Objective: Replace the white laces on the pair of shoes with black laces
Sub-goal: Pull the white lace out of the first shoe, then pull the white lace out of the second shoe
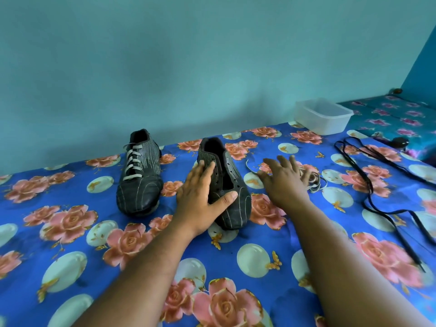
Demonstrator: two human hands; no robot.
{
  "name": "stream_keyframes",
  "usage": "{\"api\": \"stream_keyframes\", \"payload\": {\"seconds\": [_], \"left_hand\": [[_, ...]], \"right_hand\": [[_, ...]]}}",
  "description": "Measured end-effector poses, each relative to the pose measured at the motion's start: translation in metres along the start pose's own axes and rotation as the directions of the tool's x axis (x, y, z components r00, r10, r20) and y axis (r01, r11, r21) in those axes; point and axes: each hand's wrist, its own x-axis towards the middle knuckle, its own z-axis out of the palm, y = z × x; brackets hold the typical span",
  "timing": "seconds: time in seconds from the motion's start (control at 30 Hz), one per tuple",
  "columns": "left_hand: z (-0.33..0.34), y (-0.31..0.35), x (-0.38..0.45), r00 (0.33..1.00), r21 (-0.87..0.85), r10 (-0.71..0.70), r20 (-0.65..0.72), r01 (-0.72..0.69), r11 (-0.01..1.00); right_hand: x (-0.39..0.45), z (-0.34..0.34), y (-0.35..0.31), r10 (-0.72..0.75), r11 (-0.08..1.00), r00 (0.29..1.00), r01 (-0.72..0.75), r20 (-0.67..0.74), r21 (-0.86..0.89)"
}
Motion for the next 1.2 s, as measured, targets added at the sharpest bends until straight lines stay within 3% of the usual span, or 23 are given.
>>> {"api": "stream_keyframes", "payload": {"seconds": [0.1, 0.17, 0.23, 0.37, 0.53, 0.63, 0.73, 0.87, 1.03, 1.13, 1.2], "left_hand": [[-0.013, 0.012, -0.005, 0.985, 0.132, -0.155, -0.070, 0.163, 0.978], [-0.020, 0.015, -0.005, 0.964, 0.007, -0.260, 0.049, 0.260, 0.966], [-0.022, 0.017, -0.004, 0.941, -0.207, -0.273, 0.201, 0.313, 0.927], [-0.017, 0.022, -0.005, 0.957, -0.324, -0.181, 0.228, 0.249, 0.913], [-0.010, 0.024, 0.004, 0.980, -0.336, -0.157, 0.121, 0.189, 0.922], [-0.006, 0.030, 0.016, 0.984, -0.325, -0.154, 0.089, 0.175, 0.929], [-0.002, 0.042, 0.030, 0.984, -0.349, -0.153, 0.091, 0.175, 0.921], [0.011, 0.046, 0.041, 0.975, -0.371, -0.204, 0.084, 0.220, 0.902], [0.014, 0.049, 0.033, 0.972, -0.437, -0.217, 0.094, 0.236, 0.868], [0.002, 0.046, 0.021, 0.974, -0.433, -0.209, 0.090, 0.227, 0.872], [-0.013, 0.040, 0.010, 0.976, -0.414, -0.202, 0.076, 0.215, 0.884]], "right_hand": [[-0.013, -0.002, -0.021, -0.087, 0.991, 0.993, 0.079, 0.075, 0.110], [-0.018, -0.003, -0.026, -0.146, 0.976, 0.977, 0.116, 0.154, 0.186], [-0.019, -0.004, -0.027, -0.172, 0.927, 0.961, 0.084, 0.215, 0.365], [-0.022, -0.010, -0.030, -0.201, 0.830, 0.945, 0.026, 0.256, 0.557], [-0.018, -0.006, -0.030, -0.202, 0.547, 0.930, -0.153, 0.307, 0.823], [-0.012, -0.005, -0.028, -0.162, 0.386, 0.945, -0.204, 0.284, 0.900], [-0.010, -0.008, -0.027, -0.104, 0.333, 0.965, -0.194, 0.240, 0.923], [-0.010, -0.008, -0.024, -0.050, 0.325, 0.969, -0.213, 0.242, 0.921], [-0.014, -0.009, -0.027, -0.042, 0.392, 0.970, -0.205, 0.240, 0.897], [-0.015, -0.008, -0.031, -0.075, 0.692, 0.995, 0.007, 0.062, 0.722], [-0.022, -0.006, -0.035, -0.174, 0.795, 0.982, 0.187, -0.079, 0.576]]}}
